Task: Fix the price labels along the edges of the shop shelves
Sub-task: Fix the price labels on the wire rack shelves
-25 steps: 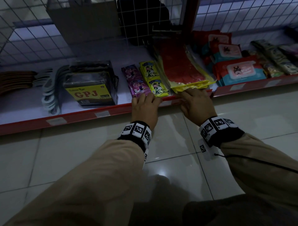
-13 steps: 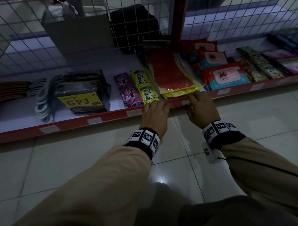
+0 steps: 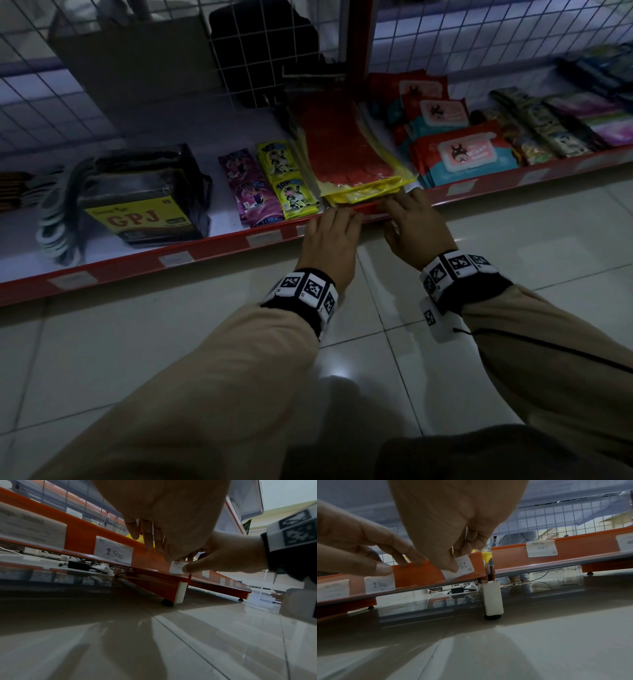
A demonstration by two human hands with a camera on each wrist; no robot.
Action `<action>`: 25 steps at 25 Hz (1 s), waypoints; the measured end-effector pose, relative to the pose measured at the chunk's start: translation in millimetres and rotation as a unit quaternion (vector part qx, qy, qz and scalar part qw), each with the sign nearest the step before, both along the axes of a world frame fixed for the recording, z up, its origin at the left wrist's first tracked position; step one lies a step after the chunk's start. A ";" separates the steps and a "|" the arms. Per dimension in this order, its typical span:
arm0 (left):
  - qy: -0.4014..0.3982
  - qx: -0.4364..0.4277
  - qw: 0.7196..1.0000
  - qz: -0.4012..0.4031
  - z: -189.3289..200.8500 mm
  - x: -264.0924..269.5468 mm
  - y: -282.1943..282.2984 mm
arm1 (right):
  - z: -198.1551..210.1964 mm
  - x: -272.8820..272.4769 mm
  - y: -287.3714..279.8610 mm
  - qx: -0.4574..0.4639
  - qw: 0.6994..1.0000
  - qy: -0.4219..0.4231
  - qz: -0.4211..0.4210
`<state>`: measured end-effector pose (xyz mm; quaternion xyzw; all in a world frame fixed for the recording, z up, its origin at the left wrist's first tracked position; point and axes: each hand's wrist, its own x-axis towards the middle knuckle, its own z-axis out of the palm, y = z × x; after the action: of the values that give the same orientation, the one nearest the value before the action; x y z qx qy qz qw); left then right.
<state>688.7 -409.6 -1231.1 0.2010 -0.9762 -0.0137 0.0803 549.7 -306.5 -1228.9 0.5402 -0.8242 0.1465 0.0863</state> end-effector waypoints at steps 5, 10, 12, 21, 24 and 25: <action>-0.006 0.001 1.000 0.011 2.1 -3.1 -0.1 | -1.9 -1.7 -0.5 -0.019 1.000 0.020 0.012; 0.009 0.048 0.999 0.019 7.2 -7.5 -2.7 | 7.3 -4.0 -3.2 -0.156 0.981 -0.108 -0.025; 0.035 0.089 0.995 0.028 9.8 -8.5 -3.1 | 13.5 -1.9 -7.1 -0.215 0.959 -0.181 -0.044; 0.108 0.208 0.970 0.072 21.7 -14.4 -10.5 | 13.4 10.1 -11.9 -0.247 0.841 -0.479 -0.050; 0.084 0.167 0.980 0.066 18.4 -15.6 -11.1 | 11.3 10.7 -6.9 -0.227 0.890 -0.395 -0.034; 0.072 0.153 0.984 0.062 17.9 -16.0 -11.5 | 11.7 10.0 -5.0 -0.218 0.909 -0.354 -0.024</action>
<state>672.7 -421.1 -1213.2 0.2700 -0.9398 -0.1723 0.1194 559.7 -311.6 -1217.1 0.4006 -0.7610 0.5020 -0.0914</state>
